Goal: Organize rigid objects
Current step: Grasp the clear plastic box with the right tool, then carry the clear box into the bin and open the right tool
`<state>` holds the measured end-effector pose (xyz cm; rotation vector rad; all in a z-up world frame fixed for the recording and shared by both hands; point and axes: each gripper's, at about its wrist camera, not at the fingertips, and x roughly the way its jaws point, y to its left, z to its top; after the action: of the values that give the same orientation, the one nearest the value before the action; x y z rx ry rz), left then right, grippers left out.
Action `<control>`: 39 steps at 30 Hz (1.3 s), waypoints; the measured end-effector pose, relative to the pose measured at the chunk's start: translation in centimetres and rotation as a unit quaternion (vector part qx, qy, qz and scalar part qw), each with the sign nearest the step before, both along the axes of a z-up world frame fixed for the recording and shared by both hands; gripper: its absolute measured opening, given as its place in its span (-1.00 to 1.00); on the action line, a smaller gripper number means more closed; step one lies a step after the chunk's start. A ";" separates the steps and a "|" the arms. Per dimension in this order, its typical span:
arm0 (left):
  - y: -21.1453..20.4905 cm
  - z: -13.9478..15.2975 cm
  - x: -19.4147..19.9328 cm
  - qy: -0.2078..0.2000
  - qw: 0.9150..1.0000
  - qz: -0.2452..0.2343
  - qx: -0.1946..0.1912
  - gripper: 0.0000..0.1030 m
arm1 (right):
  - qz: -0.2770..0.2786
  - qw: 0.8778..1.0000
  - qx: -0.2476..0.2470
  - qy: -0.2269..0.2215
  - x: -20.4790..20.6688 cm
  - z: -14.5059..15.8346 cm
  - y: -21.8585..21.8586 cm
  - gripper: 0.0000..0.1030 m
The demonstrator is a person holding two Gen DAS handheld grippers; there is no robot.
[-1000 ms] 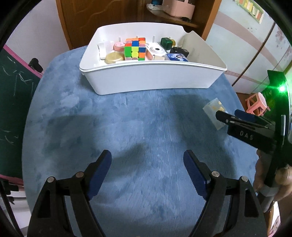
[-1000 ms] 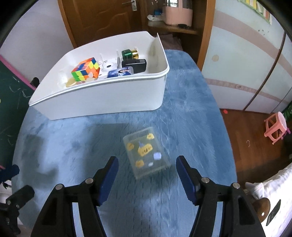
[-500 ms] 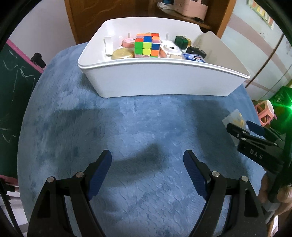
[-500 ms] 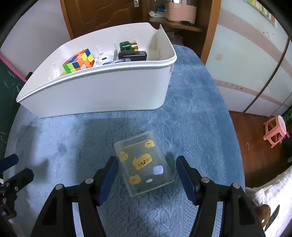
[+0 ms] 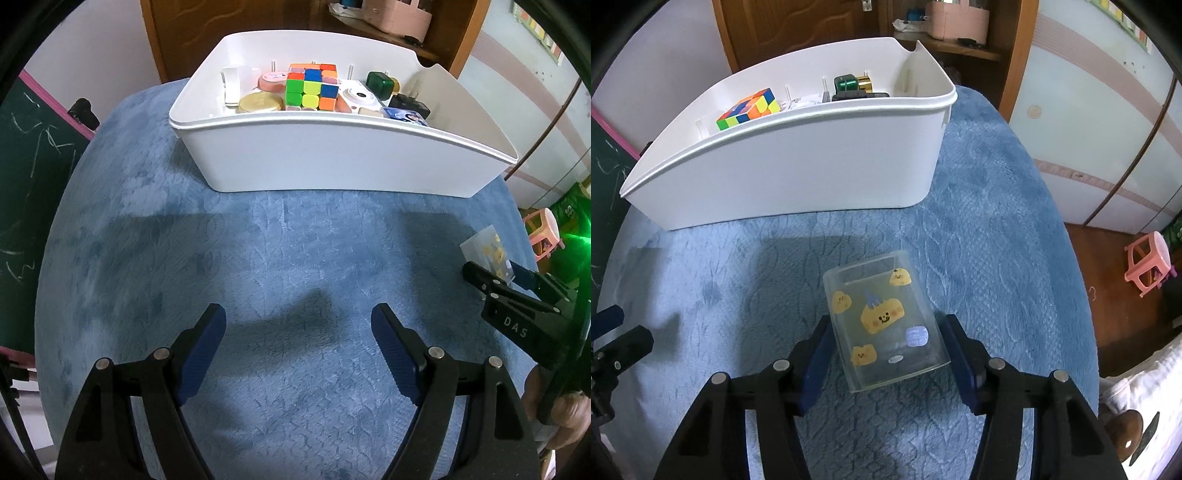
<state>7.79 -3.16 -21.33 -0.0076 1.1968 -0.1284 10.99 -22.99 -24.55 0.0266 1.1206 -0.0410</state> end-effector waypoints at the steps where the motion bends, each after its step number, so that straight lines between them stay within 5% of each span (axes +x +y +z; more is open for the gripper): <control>1: 0.0 0.0 0.0 0.000 1.000 -0.001 0.000 0.62 | 0.001 1.000 0.004 0.001 -0.1 0.0 0.0 0.11; 18: 1.2 1.8 -1.0 0.000 1.000 -0.011 -0.007 0.62 | 0.013 0.997 0.073 -0.004 -3.0 3.5 2.3 0.10; 39: 3.7 12.7 1.6 -0.091 0.996 -0.024 0.002 0.62 | 0.010 0.988 0.112 -0.110 -1.5 15.5 4.8 0.10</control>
<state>9.42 0.59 -8.62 0.0361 1.0158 -0.1652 9.47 -18.16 -9.08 0.2161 0.9000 0.1053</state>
